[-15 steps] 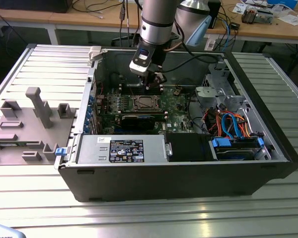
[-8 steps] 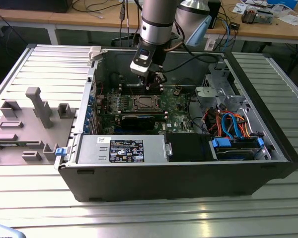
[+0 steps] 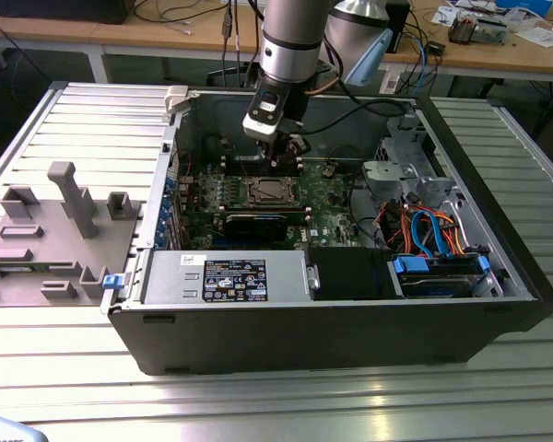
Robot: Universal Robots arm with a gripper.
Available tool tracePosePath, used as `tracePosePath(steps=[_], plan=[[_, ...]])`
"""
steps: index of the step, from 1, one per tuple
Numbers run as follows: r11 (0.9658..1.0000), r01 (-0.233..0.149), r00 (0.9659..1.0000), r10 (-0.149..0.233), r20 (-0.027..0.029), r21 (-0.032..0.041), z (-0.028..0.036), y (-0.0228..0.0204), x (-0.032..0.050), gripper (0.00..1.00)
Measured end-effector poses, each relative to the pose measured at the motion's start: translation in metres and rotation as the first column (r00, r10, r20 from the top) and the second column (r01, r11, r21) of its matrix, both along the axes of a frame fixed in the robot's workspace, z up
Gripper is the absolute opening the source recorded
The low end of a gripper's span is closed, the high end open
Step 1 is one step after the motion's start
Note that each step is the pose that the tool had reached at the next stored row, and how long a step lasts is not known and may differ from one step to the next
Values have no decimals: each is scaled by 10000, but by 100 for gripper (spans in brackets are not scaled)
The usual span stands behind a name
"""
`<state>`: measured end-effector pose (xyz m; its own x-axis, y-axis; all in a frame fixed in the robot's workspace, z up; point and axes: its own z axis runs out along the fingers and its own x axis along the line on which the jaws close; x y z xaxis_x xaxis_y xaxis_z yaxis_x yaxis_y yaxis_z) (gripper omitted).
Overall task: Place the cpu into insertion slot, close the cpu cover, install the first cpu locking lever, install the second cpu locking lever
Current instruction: 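Install the first cpu locking lever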
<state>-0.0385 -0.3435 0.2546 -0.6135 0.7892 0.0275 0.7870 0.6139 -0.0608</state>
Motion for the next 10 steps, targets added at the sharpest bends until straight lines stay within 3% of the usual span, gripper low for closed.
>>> tracePosePath(steps=[10], plan=[[9996,-274,9996,274,0,0,0,0,0,11]])
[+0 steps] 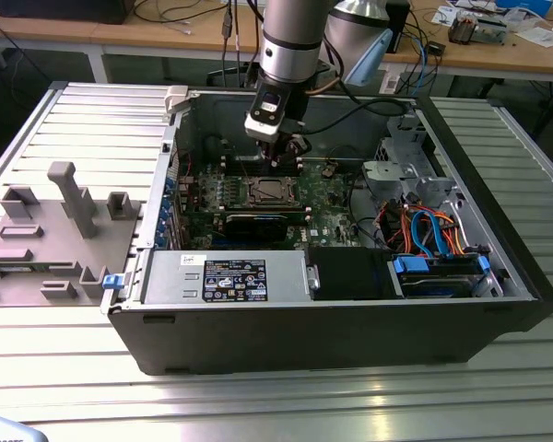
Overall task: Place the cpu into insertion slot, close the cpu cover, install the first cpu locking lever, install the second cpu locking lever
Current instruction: 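Install the first cpu locking lever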
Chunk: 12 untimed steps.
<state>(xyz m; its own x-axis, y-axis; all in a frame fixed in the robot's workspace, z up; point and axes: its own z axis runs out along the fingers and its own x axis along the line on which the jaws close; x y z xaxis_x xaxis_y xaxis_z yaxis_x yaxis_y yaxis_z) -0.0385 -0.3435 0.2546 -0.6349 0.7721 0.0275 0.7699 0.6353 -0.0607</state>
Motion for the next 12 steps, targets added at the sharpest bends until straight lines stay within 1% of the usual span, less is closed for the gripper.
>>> tracePosePath(steps=[12], plan=[[9996,-300,9996,300,0,0,0,0,0,11]])
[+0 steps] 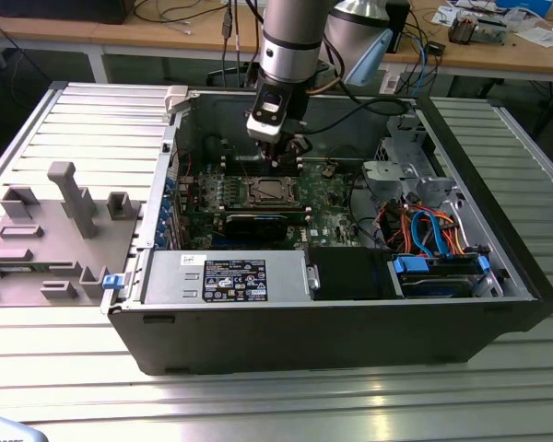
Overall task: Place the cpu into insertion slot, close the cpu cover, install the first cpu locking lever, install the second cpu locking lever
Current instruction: 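Install the first cpu locking lever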
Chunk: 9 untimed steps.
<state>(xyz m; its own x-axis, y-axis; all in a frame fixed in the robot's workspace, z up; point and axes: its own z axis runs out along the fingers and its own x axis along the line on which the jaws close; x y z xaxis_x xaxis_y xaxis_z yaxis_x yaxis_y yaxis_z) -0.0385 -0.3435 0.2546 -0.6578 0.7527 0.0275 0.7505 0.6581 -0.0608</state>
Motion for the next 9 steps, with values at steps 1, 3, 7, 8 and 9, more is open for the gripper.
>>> tracePosePath(steps=[1,3,7,8,9], plan=[[10000,-26,10000,26,0,0,0,0,0,11],[10000,-97,10000,97,1,1,0,0,0,11],[9998,-207,9998,207,0,0,0,0,0,11],[9997,-227,9997,227,0,0,0,0,0,11],[9997,-257,9997,257,0,0,0,0,0,11]])
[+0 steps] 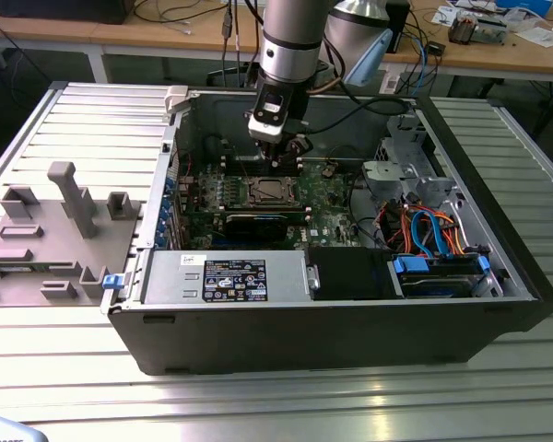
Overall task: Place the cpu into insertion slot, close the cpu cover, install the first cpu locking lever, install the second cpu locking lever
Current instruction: 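Install the first cpu locking lever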
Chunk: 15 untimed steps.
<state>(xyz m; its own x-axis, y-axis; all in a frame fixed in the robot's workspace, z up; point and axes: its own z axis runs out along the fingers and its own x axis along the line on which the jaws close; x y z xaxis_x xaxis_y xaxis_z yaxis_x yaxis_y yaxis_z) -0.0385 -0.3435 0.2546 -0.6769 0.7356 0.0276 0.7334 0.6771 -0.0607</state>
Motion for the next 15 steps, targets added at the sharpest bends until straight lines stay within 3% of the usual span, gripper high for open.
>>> tracePosePath(steps=[15], plan=[[9990,-436,9990,436,0,0,0,0,0,11]])
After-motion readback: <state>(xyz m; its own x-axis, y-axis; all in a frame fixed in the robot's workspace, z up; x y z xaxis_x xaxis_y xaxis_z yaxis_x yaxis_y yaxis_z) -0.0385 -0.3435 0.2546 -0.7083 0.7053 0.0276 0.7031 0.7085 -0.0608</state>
